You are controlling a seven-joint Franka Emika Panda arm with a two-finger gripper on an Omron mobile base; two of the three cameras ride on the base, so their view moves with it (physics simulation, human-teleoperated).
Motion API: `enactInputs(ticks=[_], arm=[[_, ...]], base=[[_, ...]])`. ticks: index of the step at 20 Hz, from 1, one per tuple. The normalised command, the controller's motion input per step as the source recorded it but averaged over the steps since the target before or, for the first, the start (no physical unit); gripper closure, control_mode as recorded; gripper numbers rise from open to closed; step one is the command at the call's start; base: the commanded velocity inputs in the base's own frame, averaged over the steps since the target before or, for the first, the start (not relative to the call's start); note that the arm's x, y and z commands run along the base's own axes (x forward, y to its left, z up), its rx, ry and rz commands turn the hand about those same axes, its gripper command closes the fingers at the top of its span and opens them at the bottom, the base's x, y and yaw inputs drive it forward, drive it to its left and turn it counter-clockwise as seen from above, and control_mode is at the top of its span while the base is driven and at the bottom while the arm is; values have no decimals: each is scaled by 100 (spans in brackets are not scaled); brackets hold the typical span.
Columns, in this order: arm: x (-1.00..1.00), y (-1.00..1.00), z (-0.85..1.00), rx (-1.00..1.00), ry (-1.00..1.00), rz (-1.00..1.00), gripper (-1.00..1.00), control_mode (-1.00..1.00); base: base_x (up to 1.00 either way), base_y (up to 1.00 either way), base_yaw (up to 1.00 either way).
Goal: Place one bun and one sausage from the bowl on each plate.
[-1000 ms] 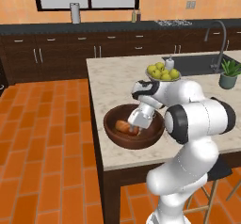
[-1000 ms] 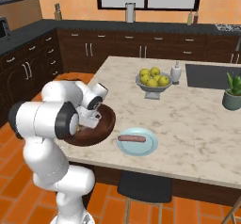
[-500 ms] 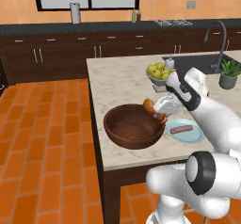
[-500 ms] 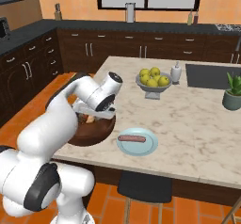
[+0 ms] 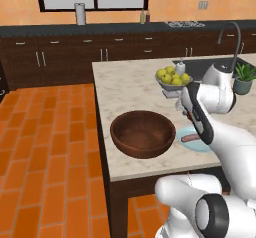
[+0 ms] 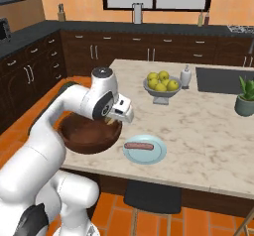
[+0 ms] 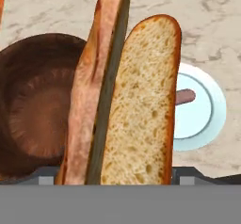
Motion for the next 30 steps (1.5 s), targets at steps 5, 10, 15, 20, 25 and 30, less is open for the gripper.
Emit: enactInputs(ticks=[5, 10, 15, 20, 25, 30], arm=[[-4, -100, -71, -2, 2, -69, 100, -100], [8, -48, -45, 9, 18, -45, 100, -100], [44, -13, -34, 15, 6, -14, 100, -100], [47, -19, -41, 8, 8, -17, 100, -100], [52, -1, -46, 1, 5, -17, -100, -100], [16, 3, -14, 1, 0, -3, -100, -100]], base=[[0, 0, 0], [0, 0, 0], [0, 0, 0], [0, 0, 0], [0, 0, 0], [0, 0, 0]])
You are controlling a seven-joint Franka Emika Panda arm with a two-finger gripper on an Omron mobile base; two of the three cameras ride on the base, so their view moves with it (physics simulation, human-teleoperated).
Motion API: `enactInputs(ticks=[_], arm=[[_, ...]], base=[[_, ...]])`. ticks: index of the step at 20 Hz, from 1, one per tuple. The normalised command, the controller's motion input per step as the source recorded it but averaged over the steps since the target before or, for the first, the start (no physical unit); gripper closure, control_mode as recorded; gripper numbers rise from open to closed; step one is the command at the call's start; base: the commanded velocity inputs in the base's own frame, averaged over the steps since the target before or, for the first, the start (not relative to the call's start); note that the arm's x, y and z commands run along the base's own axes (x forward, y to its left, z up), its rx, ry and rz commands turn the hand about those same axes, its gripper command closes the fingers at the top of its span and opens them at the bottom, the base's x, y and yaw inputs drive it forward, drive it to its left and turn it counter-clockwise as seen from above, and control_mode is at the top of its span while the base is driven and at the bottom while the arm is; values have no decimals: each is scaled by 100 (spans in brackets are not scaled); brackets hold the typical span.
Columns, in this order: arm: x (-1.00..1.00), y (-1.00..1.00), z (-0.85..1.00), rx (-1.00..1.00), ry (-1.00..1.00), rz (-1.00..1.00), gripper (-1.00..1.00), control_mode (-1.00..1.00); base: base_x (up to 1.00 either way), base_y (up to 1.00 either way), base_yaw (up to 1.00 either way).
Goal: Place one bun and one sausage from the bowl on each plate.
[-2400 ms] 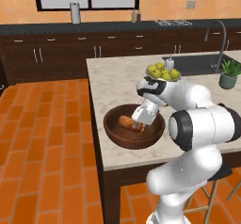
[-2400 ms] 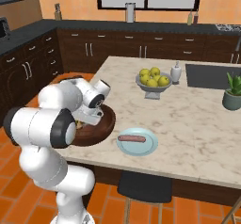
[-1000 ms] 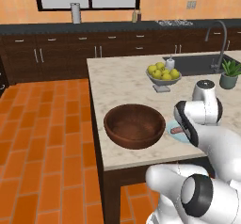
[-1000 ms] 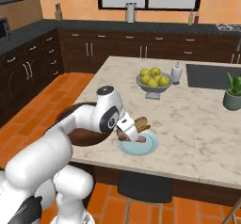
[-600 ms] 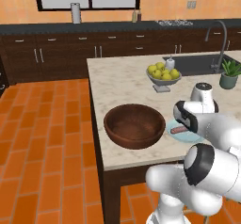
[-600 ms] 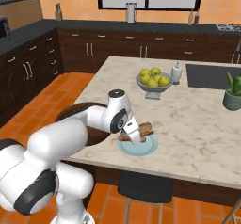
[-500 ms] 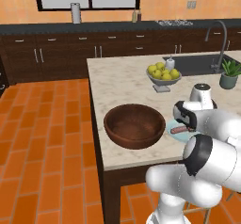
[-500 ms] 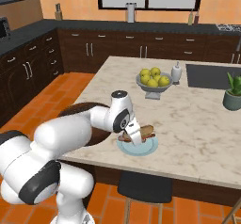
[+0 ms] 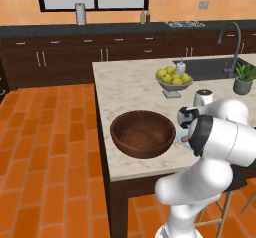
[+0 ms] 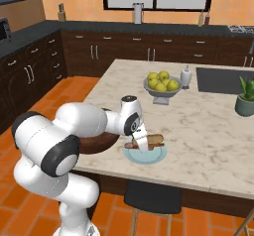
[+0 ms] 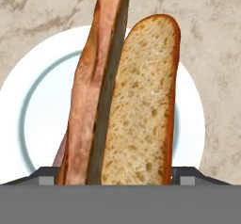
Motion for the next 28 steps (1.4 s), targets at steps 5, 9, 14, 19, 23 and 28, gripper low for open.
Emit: enactInputs(ticks=[5, 9, 14, 19, 23, 28], arm=[[0, 0, -7, 0, 0, -5, -100, -100], [1, -2, -14, 0, 0, -7, -100, -100], [-12, -15, 37, 5, -12, -8, -100, -100], [-98, -8, 100, 6, -53, -2, -100, -100], [-98, 31, 100, -3, -59, 0, -100, -100], [-79, 92, 100, -23, -53, 0, -100, -100]], base=[[0, 0, 0], [0, 0, 0], [0, 0, 0], [0, 0, 0], [0, 0, 0], [0, 0, 0]])
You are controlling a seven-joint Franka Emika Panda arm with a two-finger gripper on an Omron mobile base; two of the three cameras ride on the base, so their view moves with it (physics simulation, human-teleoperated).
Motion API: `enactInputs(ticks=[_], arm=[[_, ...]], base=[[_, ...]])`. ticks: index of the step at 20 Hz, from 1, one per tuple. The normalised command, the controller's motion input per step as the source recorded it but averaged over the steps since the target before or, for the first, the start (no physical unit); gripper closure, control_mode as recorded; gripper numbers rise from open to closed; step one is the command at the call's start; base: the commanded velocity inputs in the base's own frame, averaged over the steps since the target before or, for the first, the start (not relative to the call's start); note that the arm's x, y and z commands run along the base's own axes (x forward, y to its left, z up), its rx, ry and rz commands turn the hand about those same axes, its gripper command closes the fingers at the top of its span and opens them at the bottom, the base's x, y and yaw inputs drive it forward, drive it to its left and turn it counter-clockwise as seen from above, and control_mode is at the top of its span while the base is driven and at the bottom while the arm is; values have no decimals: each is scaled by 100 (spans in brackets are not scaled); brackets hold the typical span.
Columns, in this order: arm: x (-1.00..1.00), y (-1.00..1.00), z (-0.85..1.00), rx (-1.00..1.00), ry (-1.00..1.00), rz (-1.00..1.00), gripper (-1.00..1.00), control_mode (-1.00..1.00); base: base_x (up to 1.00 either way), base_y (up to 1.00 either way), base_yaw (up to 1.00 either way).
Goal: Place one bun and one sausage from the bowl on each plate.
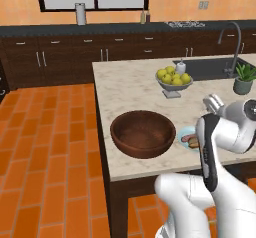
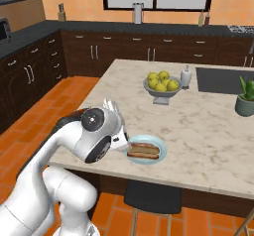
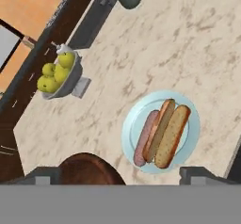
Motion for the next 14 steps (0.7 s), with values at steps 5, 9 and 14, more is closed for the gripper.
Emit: enactInputs(ticks=[5, 9, 14], arm=[[-77, 100, 83, -39, -77, 1, -100, -100], [-41, 55, 41, -24, -43, 1, -100, -100], [-40, 38, -6, -15, -19, 3, -100, -100]], base=[[0, 0, 0], [0, 0, 0], [0, 0, 0]])
